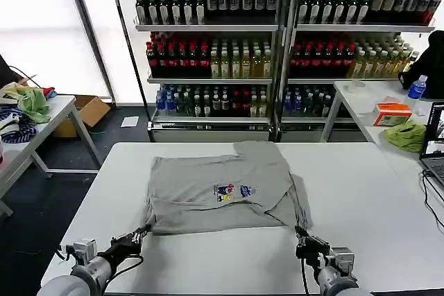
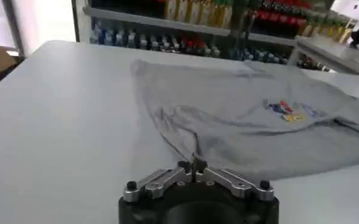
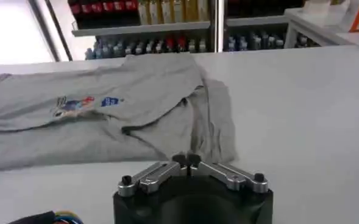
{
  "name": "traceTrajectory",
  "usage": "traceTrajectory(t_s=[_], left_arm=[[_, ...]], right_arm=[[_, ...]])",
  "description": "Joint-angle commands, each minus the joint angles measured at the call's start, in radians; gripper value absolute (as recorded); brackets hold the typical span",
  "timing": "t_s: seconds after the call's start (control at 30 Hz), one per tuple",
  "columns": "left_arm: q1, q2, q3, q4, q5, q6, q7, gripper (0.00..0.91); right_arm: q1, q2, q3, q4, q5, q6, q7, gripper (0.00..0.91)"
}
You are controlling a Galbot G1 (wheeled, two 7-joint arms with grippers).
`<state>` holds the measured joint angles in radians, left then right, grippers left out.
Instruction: Fold and organize the clothes.
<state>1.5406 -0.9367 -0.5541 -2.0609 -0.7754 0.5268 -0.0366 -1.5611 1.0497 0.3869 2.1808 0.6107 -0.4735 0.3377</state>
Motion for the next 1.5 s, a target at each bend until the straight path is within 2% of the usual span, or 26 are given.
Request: traceTrajectory(t_s=[0.03,0.4,0.47,0.53,0.57,0.63,0.7,0.73,0.77,0.8,1.23,1.5], left_arm=[[0.066,-0.002,-0.011,-0.048,0.014,0.004,0.007,0.020],[0.054,0.006,-0.005,-0.040,0.015,0.003,0.016,0.020],[0.051,0.007,-0.003,-0.039,0.014,0.003,0.016,0.020],[0.050,0.008,-0.003,-0.039,0.014,0.004,0.017,0.020],[0.048,0.009,-0.004,-0.040,0.013,0.004,0.017,0.020],[0.048,0.011,-0.007,-0.039,0.013,0.004,0.020,0.020],[0.046,0.014,-0.010,-0.039,0.010,0.004,0.020,0.020],[0.044,0.015,-0.010,-0.039,0.010,0.004,0.020,0.020],[0.044,0.016,-0.010,-0.038,0.010,0.004,0.020,0.020],[0.043,0.017,-0.009,-0.038,0.010,0.004,0.021,0.020],[0.037,0.014,-0.008,-0.018,0.013,0.000,0.026,0.020],[0.038,0.020,-0.014,-0.018,0.012,-0.002,0.034,0.020]], right_arm=[[-0.040,0.010,0.025,0.028,-0.010,0.044,-0.027,0.907],[0.112,0.025,-0.029,-0.066,0.002,-0.004,0.035,0.907],[0.134,0.024,-0.035,-0.087,0.005,-0.009,0.038,0.856],[0.154,0.025,-0.040,-0.106,0.013,-0.008,0.038,0.756],[0.171,0.029,-0.044,-0.117,0.021,-0.011,0.040,0.665],[0.192,0.035,-0.050,-0.130,0.025,-0.016,0.046,0.635],[0.213,0.038,-0.060,-0.149,0.031,-0.029,0.052,0.554],[0.222,0.038,-0.065,-0.160,0.033,-0.033,0.054,0.464],[0.232,0.040,-0.072,-0.171,0.032,-0.041,0.054,0.141],[0.238,0.041,-0.076,-0.179,0.032,-0.039,0.054,0.000],[0.224,0.041,-0.067,-0.202,0.040,-0.047,0.038,0.000],[0.167,0.016,-0.047,-0.141,0.084,-0.070,0.033,0.000]])
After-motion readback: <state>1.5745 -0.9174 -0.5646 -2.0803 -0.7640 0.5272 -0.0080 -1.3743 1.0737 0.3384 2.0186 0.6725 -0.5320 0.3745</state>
